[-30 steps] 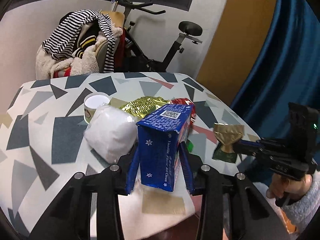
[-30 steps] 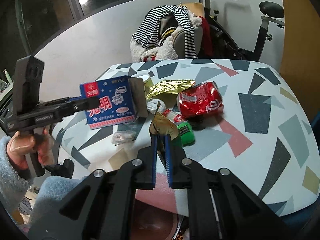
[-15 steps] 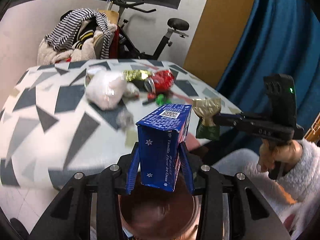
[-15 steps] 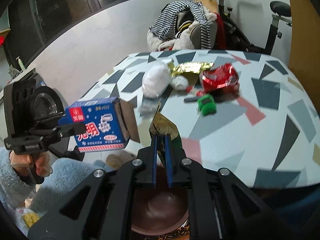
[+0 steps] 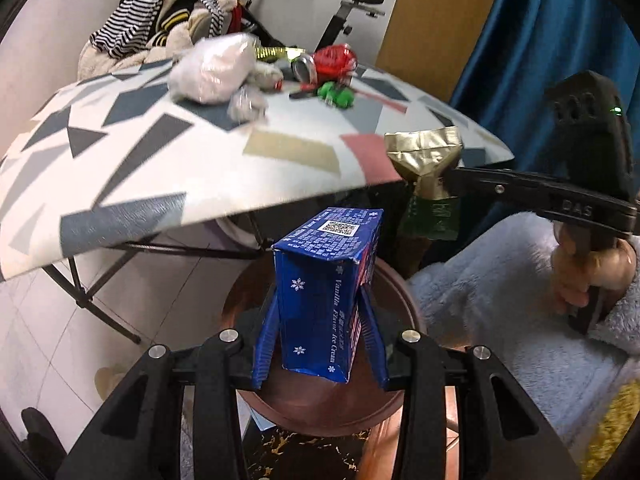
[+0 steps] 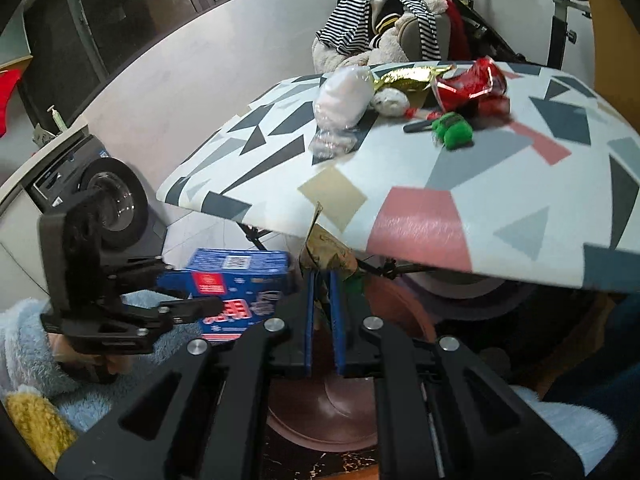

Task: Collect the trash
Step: 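Lower both held items into the brown bin and open both grippers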

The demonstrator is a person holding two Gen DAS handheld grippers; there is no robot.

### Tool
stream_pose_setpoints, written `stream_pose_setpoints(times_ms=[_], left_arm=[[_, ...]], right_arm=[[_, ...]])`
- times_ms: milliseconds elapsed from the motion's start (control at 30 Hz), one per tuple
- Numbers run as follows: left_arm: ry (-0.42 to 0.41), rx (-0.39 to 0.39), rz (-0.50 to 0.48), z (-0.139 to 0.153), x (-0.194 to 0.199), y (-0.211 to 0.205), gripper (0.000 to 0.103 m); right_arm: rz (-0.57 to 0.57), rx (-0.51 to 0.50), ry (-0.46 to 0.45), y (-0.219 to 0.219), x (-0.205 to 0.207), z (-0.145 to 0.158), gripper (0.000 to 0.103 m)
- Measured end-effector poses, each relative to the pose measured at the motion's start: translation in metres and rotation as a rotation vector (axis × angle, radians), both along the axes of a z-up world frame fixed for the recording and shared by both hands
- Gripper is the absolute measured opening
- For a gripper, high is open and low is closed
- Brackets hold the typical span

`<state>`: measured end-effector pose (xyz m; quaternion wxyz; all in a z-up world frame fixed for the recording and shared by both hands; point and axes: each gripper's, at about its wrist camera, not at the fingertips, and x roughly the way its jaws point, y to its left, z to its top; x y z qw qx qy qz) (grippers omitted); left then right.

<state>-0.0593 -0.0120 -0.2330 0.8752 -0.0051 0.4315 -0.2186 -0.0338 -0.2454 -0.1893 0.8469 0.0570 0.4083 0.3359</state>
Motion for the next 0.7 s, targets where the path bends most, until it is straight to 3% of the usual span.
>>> stream_pose_setpoints(times_ms=[133, 433, 567, 700], left_arm=[[0.06, 0.019, 0.007, -0.019, 0.007, -0.001, 0.039], [0.152, -0.019, 0.058, -0.04, 0.021, 0.009, 0.04], [0.152, -0.006, 0.063, -0.04, 0.02, 0.007, 0.052], [0.078, -0.015, 0.102, -0.025, 0.013, 0.014, 0.067]], right_arm=[[-0.011, -0.025, 0.039, -0.001, 0.003, -0.015, 0.012], [-0.019, -0.087, 0.112, 0.004, 0.013, -0.039, 0.012], [-0.031, -0.102, 0.13, 0.005, 0.016, -0.045, 0.012], [-0.028, -0.143, 0.155, 0.011, 0.019, -0.054, 0.012]])
